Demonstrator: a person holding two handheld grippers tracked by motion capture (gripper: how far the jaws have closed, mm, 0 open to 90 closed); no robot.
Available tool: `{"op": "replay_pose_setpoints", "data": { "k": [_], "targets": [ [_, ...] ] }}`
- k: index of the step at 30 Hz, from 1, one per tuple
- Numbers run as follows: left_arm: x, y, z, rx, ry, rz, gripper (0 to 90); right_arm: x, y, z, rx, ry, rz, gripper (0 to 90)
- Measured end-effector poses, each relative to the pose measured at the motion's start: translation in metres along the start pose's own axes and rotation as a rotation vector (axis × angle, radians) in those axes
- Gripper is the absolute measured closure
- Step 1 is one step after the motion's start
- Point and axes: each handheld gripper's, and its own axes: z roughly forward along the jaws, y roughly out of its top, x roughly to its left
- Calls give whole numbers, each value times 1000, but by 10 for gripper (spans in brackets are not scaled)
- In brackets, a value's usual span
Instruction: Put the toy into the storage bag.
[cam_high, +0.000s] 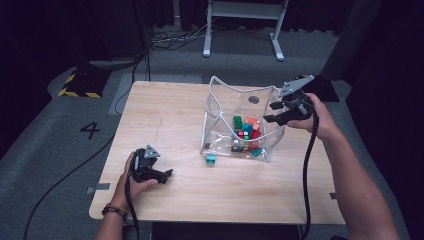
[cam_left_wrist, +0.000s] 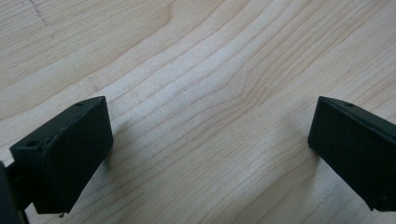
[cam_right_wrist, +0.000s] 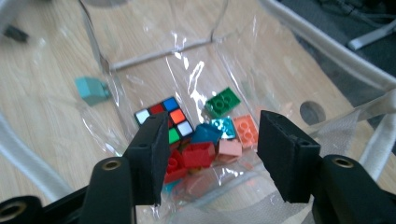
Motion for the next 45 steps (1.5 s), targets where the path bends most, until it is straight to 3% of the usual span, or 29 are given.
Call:
{"op": "replay_pose_setpoints", "data": {
  "k": [3,5,13,17,22,27,38,45],
  "targets": [
    [0,0,0,-2,2,4,2,3,-6,-6,-81,3,22,402],
    [0,0,0,0,0,0,2,7,-9,-11,-126,-5,1,384],
    [0,0,0,-1,0,2,2,20,-24,-23,-228,-27,31,298],
    [0,0,0,-3,2,3,2,25,-33,-29,-281,-6,56,282],
    [0,0,0,1,-6,2,2,36,-44,-35,-308,-9,17,273],
    [0,0,0,-1,-4,3,2,49,-57,-39,-356,-4,19,273],
    [0,0,0,1,-4,2,2,68,-74,-36,-361,13,12,273],
    [0,0,0,0,-6,2,2,82,-83,-38,-412,33,15,282]
  ]
}}
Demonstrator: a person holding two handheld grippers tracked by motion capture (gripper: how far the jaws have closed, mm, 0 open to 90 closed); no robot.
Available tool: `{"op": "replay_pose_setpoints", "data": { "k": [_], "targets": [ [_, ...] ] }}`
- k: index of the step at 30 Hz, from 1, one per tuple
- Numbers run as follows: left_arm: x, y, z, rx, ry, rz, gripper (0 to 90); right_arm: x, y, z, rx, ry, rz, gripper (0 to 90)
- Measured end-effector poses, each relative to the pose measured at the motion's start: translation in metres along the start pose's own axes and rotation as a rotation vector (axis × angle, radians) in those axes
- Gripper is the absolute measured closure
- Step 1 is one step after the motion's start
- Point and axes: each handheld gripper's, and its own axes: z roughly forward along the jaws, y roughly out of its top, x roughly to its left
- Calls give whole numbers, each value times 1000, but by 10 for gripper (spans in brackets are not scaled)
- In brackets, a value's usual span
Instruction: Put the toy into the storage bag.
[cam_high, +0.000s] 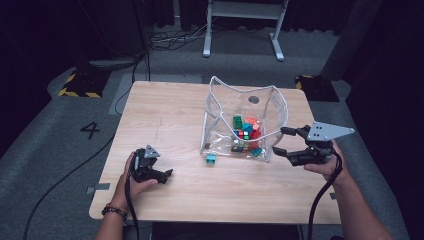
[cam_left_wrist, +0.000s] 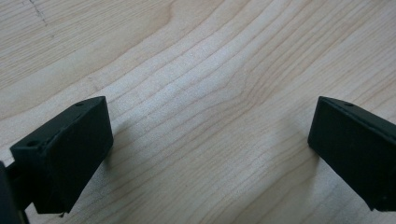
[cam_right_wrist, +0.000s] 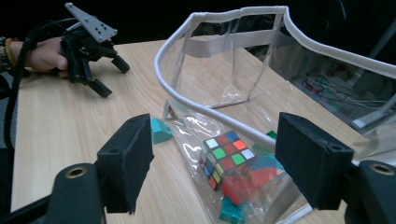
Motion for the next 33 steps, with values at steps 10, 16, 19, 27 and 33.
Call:
{"op": "replay_pose_setpoints", "data": {
  "k": [10,16,19,27,33],
  "targets": [
    [0,0,0,0,2,0,2,20,-21,9,3,69,-7,283],
    [0,0,0,0,1,0,2,27,-44,39,74,95,12,286],
    [0,0,0,0,1,0,2,30,-52,53,95,110,36,291],
    [0,0,0,0,0,0,2,52,-80,113,196,157,77,295],
    [0,0,0,0,0,0,2,62,-83,146,225,193,68,306]
  ]
}}
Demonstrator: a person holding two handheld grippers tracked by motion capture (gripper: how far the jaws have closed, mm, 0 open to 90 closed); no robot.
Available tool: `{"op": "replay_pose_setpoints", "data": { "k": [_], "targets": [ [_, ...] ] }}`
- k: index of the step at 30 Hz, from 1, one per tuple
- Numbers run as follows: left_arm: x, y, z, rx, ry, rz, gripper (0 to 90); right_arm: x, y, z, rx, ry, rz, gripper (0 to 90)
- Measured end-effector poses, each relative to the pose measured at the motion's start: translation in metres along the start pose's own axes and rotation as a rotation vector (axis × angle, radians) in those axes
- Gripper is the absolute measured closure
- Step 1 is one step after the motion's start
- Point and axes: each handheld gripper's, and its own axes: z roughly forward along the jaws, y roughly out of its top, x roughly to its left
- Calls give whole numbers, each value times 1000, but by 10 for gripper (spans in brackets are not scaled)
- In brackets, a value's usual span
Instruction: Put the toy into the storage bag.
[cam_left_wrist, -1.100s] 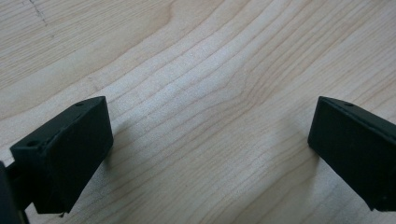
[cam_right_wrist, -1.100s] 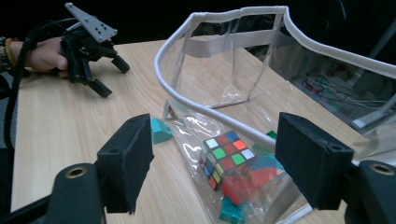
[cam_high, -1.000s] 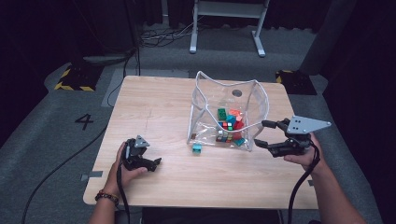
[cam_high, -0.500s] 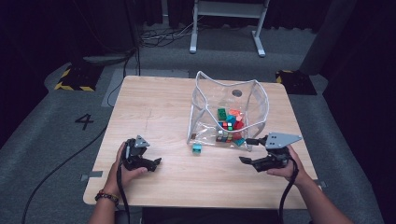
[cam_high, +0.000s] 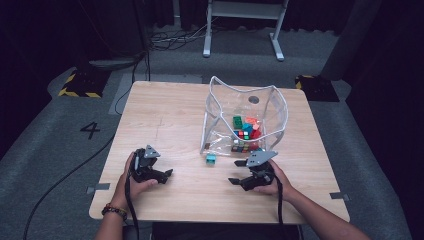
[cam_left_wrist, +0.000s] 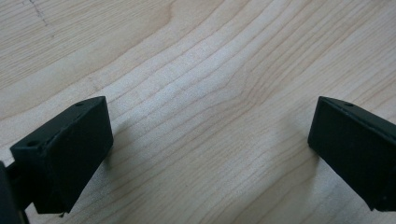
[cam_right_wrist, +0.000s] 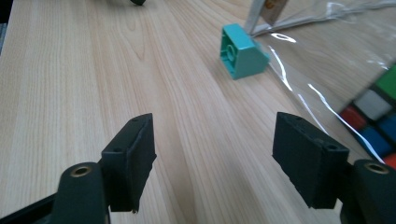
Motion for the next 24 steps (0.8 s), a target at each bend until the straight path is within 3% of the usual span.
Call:
{"op": "replay_pose_setpoints", "data": {
  "k": [1,2,3,5,8,12,17,24],
  "targets": [
    [0,0,0,0,4,-1,2,2,1,5,3,-23,1,307],
    [0,0,0,0,0,0,2,1,3,10,-8,-26,-22,306],
    [0,0,0,-1,7,-2,2,2,4,14,-13,-20,-6,303],
    [0,0,0,0,2,0,2,2,7,22,-16,-33,-37,301],
    [0,0,0,0,0,0,2,5,13,33,-3,-38,-35,295],
    [0,0,0,0,0,0,2,3,23,42,-27,-77,-96,295],
    [0,0,0,-2,8,4,2,-1,28,52,-40,-82,-83,295],
    [0,0,0,0,0,0,2,-2,35,58,-40,-75,-105,294]
  ]
}}
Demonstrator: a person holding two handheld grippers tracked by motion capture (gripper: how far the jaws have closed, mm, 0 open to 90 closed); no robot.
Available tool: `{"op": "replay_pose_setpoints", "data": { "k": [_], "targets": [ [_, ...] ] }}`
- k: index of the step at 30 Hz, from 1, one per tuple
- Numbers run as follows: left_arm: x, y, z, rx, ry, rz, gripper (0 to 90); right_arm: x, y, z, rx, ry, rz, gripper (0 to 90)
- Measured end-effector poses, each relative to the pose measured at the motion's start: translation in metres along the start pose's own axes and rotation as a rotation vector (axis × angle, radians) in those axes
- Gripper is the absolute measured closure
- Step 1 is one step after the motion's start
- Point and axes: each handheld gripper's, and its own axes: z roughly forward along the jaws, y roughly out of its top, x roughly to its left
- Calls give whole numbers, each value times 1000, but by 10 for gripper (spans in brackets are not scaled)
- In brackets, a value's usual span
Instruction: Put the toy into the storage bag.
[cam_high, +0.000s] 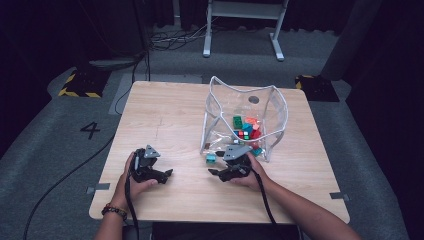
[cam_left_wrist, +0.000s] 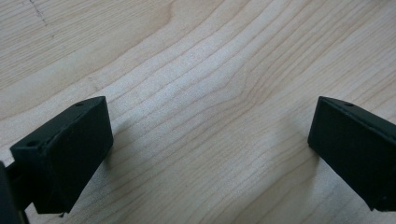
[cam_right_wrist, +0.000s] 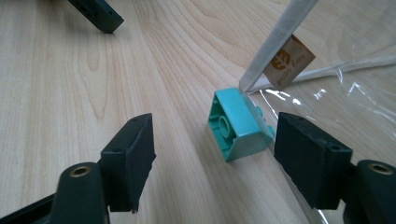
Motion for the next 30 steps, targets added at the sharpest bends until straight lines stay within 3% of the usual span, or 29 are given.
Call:
{"op": "replay_pose_setpoints", "data": {
  "k": [12,19,24,27,30],
  "targets": [
    [0,0,0,0,4,0,2,-2,8,15,-1,30,-8,303],
    [0,0,0,1,0,0,2,-1,6,22,33,28,-15,388],
    [0,0,0,0,1,0,2,-1,5,22,29,24,-8,458],
    [0,0,0,0,0,0,2,-1,5,23,52,3,-6,461],
    [0,0,0,0,0,0,2,-2,4,24,58,-8,6,406]
  ]
}}
